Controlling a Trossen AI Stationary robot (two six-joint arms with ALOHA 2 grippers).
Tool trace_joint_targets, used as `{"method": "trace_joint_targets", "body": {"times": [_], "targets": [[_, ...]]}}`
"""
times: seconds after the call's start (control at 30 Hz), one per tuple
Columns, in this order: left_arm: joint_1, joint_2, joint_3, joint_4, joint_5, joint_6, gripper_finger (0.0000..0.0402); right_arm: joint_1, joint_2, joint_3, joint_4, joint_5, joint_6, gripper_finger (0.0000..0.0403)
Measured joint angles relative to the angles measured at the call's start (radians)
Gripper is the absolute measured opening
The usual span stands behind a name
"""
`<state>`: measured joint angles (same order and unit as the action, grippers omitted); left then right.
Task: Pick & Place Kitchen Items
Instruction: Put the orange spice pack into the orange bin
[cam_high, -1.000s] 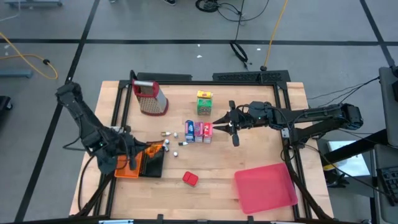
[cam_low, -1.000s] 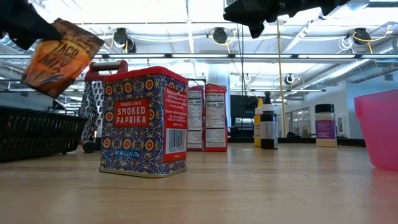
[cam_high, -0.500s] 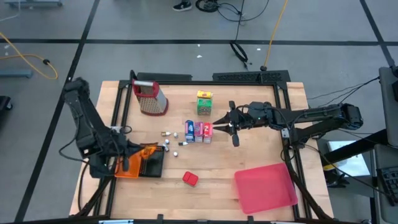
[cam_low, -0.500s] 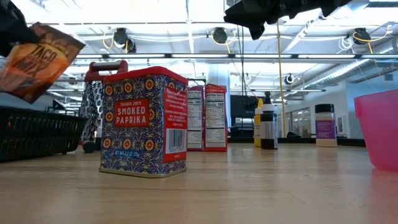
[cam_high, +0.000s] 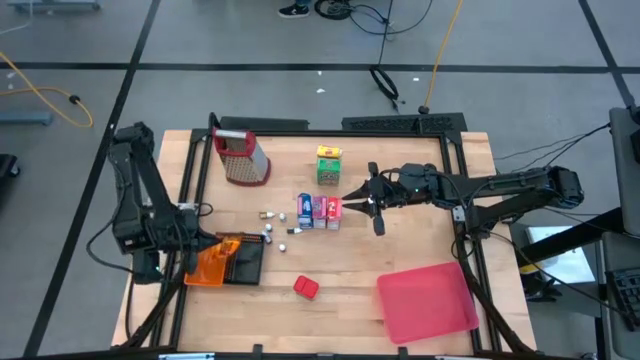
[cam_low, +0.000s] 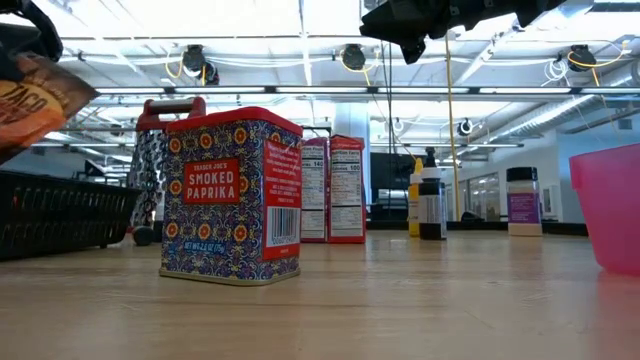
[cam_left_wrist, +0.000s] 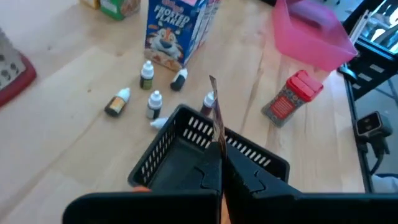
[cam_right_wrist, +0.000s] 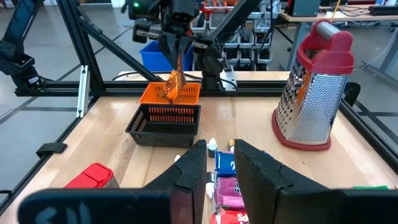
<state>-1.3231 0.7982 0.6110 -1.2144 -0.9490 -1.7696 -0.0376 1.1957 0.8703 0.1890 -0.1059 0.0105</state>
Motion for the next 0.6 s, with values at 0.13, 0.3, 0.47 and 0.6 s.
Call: {"method": "trace_joint_targets", "body": {"times": [0.13, 0.3, 0.47, 0.6], "targets": [[-0.025, 0.0, 0.021, -0.111, 0.042, -0.096, 0.0, 0.0, 0.0, 0.0, -0.001, 0.0, -0.003, 0.0075], [-0.054, 0.003, 0.022, -0.12, 0.039, -0.134, 0.0, 0.0, 0.0, 0.0, -0.002, 0.0, -0.004, 0.0075], [-0.055, 0.036, 0.022, -0.116, 0.048, -0.126, 0.0, 0.0, 0.0, 0.0, 0.0, 0.0, -0.019, 0.0075], [-0.055, 0.06, 0.022, -0.117, 0.051, -0.127, 0.0, 0.0, 0.0, -0.001, 0.0, 0.0, -0.023, 0.0075]]}}
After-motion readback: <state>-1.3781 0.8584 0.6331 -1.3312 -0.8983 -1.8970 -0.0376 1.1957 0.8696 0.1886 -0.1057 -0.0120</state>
